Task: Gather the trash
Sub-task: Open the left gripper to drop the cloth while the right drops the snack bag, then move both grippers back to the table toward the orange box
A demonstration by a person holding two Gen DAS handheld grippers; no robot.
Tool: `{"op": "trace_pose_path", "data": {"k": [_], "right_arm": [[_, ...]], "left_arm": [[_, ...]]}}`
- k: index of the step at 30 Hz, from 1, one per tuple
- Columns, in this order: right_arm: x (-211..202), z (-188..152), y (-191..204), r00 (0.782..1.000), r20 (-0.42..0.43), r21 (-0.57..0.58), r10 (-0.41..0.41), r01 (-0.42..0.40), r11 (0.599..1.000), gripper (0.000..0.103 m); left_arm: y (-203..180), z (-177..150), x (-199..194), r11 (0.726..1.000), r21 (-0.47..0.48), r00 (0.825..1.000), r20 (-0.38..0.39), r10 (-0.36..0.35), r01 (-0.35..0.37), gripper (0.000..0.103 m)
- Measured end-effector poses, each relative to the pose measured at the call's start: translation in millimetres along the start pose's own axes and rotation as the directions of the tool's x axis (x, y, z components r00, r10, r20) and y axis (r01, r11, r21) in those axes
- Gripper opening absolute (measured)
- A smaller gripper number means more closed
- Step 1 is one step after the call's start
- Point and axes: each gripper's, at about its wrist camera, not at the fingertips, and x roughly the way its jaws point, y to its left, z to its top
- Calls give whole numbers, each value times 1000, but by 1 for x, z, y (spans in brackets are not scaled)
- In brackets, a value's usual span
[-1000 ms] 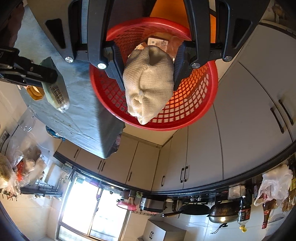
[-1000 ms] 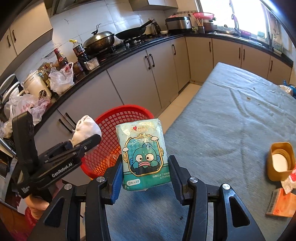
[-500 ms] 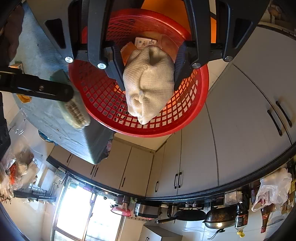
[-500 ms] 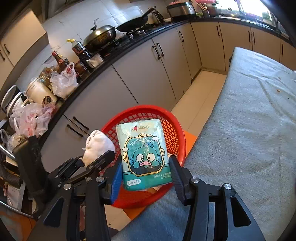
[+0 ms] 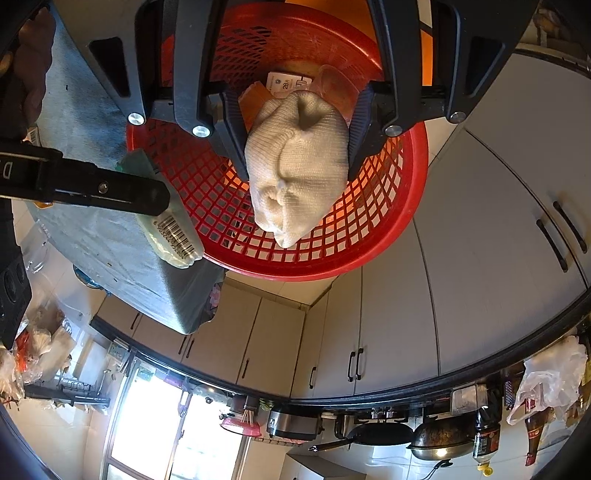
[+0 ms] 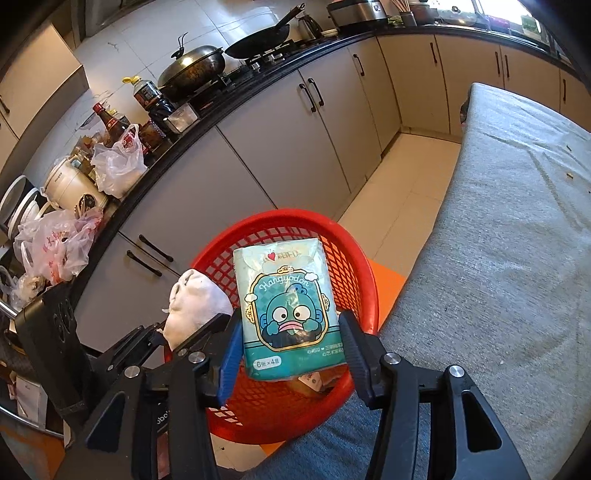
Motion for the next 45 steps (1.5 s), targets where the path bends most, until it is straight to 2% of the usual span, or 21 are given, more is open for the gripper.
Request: {"op": "trace_pose_path", "data": {"k": [7,12,18,38,45], "right_arm": [[1,1,0,1000,3,2,0,0,1000,59],[-1,2,-1,1000,7,9,1,-1,1000,60],[-7,2,-3,1000,21,14,-1,1,1000,60],[-36,-10,-15,998,57,43,-19,16,999,65],[-52,-21,-31,997,76,75,-29,23,997,66]], "left_arm": [[2,-1,3,1000,-8,1000,-9,2,-2,51],[2,-2,1,1000,-6,1000,-1,1,-1,60],[2,-1,-1,1000,-7,1000,2,3,-3,64],[-6,1,-18,1000,-6,1000,23,1,-1,69],[-18,1,-24,1000,10,1000,31,-4,4,69]]}}
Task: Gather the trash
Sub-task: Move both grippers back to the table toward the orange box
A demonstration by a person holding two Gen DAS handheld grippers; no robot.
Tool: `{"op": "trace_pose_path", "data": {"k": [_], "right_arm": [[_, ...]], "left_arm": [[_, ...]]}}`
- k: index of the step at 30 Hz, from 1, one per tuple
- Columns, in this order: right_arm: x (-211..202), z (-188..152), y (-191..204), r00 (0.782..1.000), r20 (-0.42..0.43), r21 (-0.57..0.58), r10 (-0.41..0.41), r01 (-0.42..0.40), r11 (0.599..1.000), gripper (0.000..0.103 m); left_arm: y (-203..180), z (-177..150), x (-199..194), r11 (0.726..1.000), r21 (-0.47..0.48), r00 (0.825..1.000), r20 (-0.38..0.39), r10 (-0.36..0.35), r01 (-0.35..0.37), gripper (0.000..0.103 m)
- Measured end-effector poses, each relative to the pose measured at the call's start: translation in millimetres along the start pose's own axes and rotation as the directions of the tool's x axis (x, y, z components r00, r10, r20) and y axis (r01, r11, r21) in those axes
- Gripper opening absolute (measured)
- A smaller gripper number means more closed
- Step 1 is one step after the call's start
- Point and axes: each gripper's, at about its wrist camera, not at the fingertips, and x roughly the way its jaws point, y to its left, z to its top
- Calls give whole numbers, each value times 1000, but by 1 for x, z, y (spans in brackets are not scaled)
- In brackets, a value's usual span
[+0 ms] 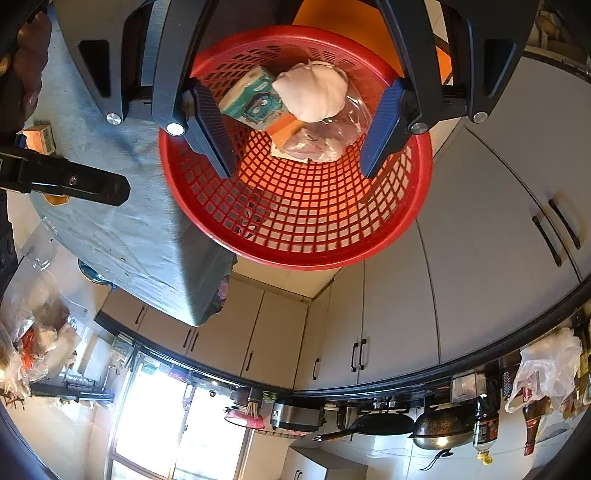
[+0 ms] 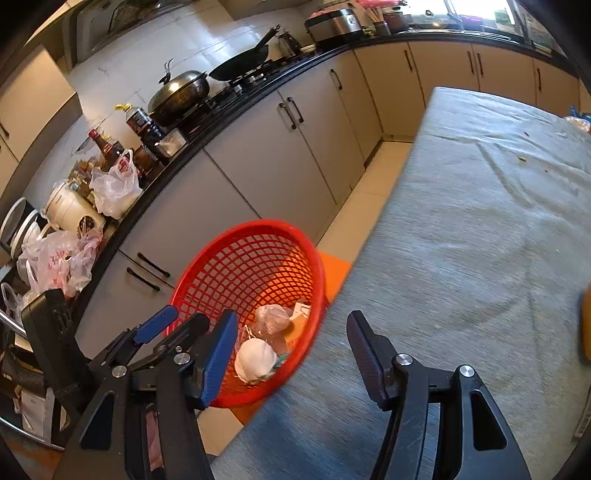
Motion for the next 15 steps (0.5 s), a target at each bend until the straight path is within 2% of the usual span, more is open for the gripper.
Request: {"op": "trace_pose_path", "data": {"k": [9,15], "right_arm": [[-58,-22,-44,998,62,47,-29,26,999,66],[-134,-48,-121,978,131,134,-159,142,981,66]], "left_arm": [[-31,1,-11,998,61,999,13,-33,32,69],[-67,-1,-16,989,126,997,11,-74,72,70]]}}
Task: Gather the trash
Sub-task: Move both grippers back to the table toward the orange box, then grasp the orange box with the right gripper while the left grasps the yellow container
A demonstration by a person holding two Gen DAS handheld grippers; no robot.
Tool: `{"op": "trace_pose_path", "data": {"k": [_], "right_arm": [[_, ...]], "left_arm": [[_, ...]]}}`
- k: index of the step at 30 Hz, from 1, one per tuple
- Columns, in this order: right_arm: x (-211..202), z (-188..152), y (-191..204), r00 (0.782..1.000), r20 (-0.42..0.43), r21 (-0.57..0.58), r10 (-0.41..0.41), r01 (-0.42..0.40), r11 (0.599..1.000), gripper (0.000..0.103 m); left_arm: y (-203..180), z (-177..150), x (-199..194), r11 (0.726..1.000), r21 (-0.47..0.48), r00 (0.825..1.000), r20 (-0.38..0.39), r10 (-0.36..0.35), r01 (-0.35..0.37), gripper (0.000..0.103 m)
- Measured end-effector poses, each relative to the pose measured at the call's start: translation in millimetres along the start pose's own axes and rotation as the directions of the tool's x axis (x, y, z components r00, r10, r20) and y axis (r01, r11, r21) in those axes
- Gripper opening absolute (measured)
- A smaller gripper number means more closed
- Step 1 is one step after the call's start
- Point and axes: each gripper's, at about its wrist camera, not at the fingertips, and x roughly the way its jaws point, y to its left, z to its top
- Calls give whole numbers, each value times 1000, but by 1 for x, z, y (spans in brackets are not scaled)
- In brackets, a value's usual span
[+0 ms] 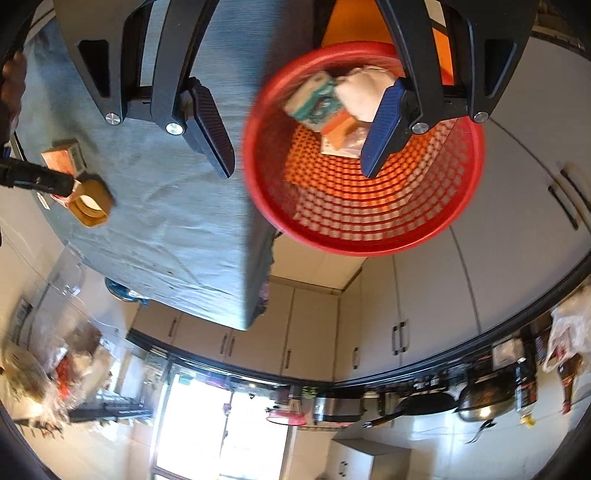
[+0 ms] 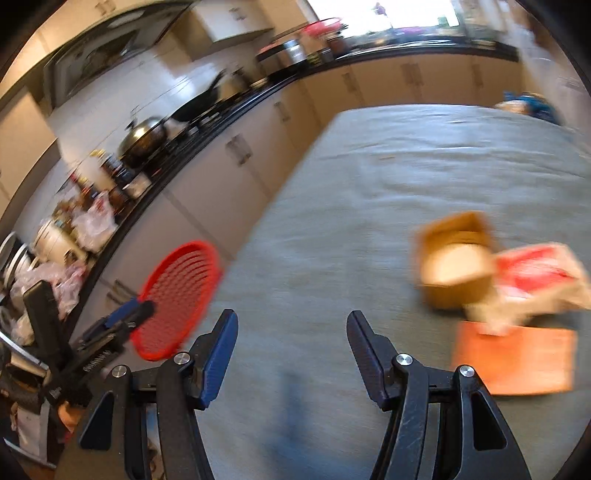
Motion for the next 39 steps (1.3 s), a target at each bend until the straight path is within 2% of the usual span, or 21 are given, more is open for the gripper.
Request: {"op": "trace_pose_path", "data": {"k": [4,6,8,10,13,18,22,24,26,28,36,38,39], "right_arm": [[-31,4,-65,996,30,78,-86,84,993,69],[-36,7,-91,994,32,114,-102,98,989,69],[-32,11,-113,996,10,134,-94,92,987,69],[-25,13,-130,999,-10,161,-48,49,986,69],[-14,13,-142,999,-35,168,-3,9,986,70],[-13,0,-132,992,-92,127,88,-76,989,71],[-22,-27,-103,975,-179,-11,132,-136,991,73],[-27,-37,-85,973,-199,-108,115,-138,985,74],[-31,-41,-73,983,-178,-192,50,-84,978,74],[-31,-40,-64,989,-143,-261,-21,-17,965,79],[-12,-49,-54,985,-160,-340,-66,8,940,80],[-9,-52,-49,984,-148,-362,-104,44,931,67],[-9,-53,-50,982,-147,-362,-118,57,930,55]], "left_arm": [[-27,1,4,999,31,999,-13,-35,35,70],[-41,0,6,997,48,998,-23,-51,52,70],[-55,-1,8,996,66,997,-32,-64,66,70],[-70,-2,10,993,85,996,-41,-75,78,70],[-87,-5,13,989,108,994,-62,-91,98,71],[-111,-7,18,982,150,991,-87,-106,118,71],[-131,-7,22,972,187,987,-103,-122,140,71],[-138,-6,25,968,200,986,-107,-130,150,71],[-143,-4,27,966,203,983,-114,-141,162,71],[-149,-2,30,964,204,981,-121,-149,171,71],[-165,7,43,955,213,971,-166,-172,206,71],[-169,10,46,954,209,968,-174,-180,215,71],[-172,11,47,953,206,967,-177,-185,221,71]]}}
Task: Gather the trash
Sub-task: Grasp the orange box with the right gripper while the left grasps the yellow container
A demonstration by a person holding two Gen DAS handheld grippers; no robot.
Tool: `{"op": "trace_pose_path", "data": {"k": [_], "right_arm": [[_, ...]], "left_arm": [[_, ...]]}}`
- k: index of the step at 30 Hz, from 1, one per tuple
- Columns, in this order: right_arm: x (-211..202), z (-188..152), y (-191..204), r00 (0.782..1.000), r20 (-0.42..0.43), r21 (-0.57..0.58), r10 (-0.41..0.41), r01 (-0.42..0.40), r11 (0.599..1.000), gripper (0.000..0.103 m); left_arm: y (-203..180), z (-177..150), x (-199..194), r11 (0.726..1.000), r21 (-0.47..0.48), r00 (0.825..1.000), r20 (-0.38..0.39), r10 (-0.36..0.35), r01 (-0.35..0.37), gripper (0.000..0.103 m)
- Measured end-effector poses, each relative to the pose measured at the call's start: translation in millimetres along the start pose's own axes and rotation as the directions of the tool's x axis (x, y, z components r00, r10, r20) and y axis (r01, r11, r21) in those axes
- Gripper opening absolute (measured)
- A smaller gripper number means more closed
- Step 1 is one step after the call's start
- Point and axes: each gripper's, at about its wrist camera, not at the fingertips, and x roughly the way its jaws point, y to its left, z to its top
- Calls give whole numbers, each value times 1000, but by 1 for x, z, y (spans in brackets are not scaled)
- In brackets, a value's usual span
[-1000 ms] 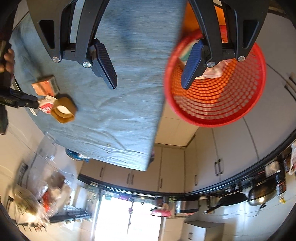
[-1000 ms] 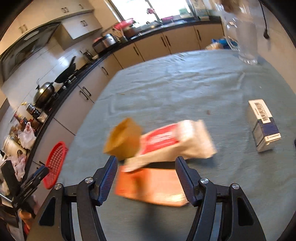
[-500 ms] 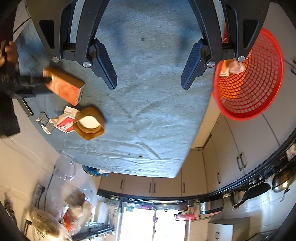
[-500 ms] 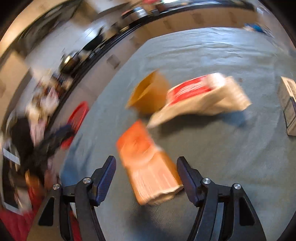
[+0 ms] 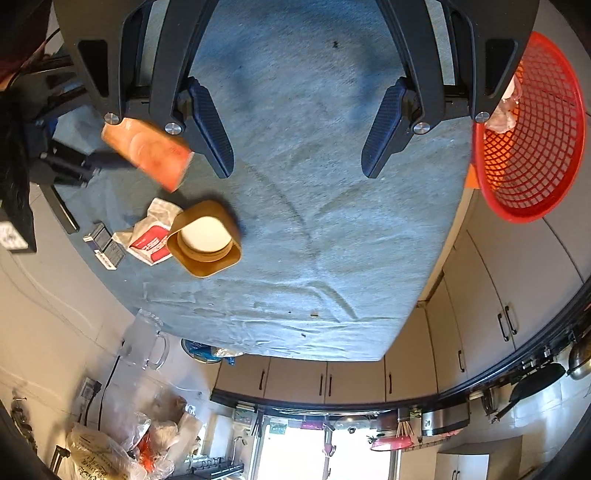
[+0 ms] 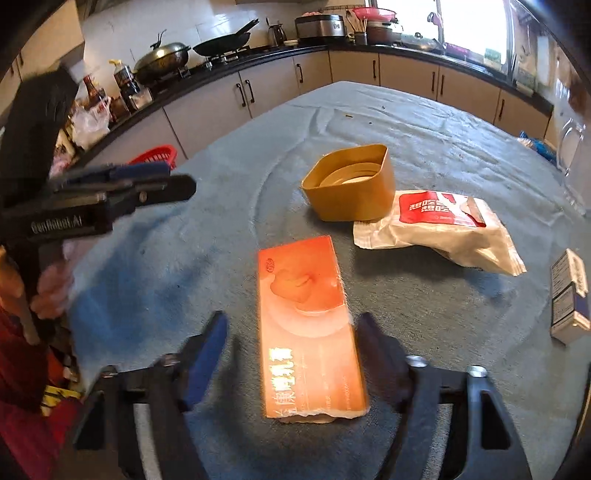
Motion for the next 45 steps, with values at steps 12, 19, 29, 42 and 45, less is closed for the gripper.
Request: {"op": "trace_pose_path", "data": {"k": [12,19,29,42,45], "right_arm": [[-52,-28,-44,982,186,229,-17,-26,973,50],[-62,-40,-51,979,203,239,-2,-48,970,50],[-51,-50,-48,991,134,193,-19,-7,981,51],[-34,-45,-29,997,58,134,-50,42,990,57],[-38,-43,-25,993,78,132,-89,78,988,55]], "left_arm": [[-37,26,29,997,-24,996,-63,-70,69,74],[-41,48,60,986,-116,986,-108,-128,116,74],[-61,55,109,997,-48,974,-219,-63,54,28],[-61,29,75,998,60,992,-128,-19,27,6],[-59,23,62,997,66,996,-88,-21,27,6]]}}
